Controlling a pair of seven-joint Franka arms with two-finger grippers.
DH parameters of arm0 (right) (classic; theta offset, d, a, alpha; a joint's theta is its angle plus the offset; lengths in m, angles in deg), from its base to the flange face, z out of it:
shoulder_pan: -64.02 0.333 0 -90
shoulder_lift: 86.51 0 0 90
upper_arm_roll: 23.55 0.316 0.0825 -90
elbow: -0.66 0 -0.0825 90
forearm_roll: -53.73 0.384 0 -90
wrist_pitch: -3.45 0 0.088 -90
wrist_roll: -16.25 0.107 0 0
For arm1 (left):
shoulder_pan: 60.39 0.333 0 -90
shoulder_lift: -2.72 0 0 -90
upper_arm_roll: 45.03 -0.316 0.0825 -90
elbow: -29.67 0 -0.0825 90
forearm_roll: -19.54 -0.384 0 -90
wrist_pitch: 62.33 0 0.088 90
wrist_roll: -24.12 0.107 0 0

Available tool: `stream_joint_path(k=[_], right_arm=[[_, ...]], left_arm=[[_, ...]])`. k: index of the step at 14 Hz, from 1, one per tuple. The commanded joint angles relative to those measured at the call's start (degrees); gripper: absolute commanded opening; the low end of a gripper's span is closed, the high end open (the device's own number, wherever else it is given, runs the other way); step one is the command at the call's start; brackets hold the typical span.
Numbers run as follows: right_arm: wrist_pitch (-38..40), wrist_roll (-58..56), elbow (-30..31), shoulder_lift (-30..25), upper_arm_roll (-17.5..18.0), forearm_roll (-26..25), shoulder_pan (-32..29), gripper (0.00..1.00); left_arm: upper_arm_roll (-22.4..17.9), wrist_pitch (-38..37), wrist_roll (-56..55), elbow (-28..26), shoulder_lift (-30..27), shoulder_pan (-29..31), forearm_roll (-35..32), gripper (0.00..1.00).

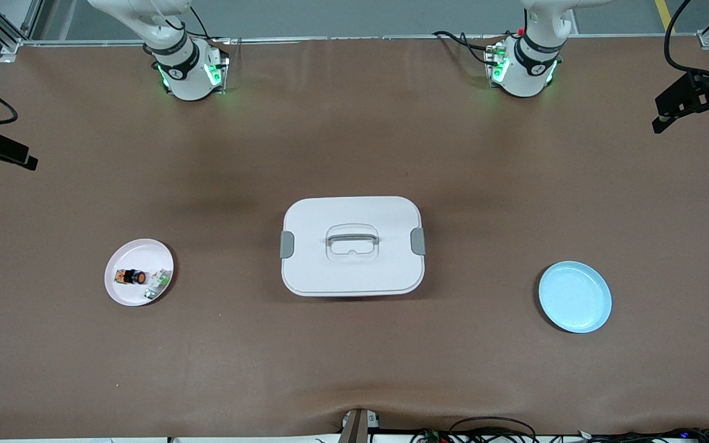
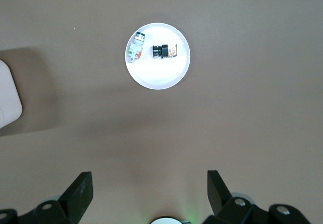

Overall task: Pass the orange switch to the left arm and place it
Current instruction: 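Reach the right gripper down to the black-orange switch on the white plate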

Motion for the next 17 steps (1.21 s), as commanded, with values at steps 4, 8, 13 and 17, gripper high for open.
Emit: stream_joint_path(k=[4, 8, 13, 17], right_arm=[[0.7, 0.9, -1.5, 0.7, -0.1, 0.4, 0.1, 1.00], [0.5, 0.8, -1.5, 1.5, -0.1, 0.1, 0.4, 1.00], [-0.5, 0.8, -1.4, 3.0, -0.1, 0.5, 0.6, 1.00], [-5.1, 0.8, -1.2, 9.8, -0.1, -0.1, 0.3, 1.00]], left_arm=[[-0.1, -1.5, 0.2, 0.8, 0.1, 0.5, -0.9, 1.00], [-0.4, -1.6, -1.0, 0.3, 1.3, 0.6, -0.4, 1.00], [-0.1, -1.6, -6.3, 0.0, 1.4, 0.0, -0.5, 1.00], [0.0, -1.6, -5.7, -0.1, 1.8, 0.1, -0.8, 1.00]])
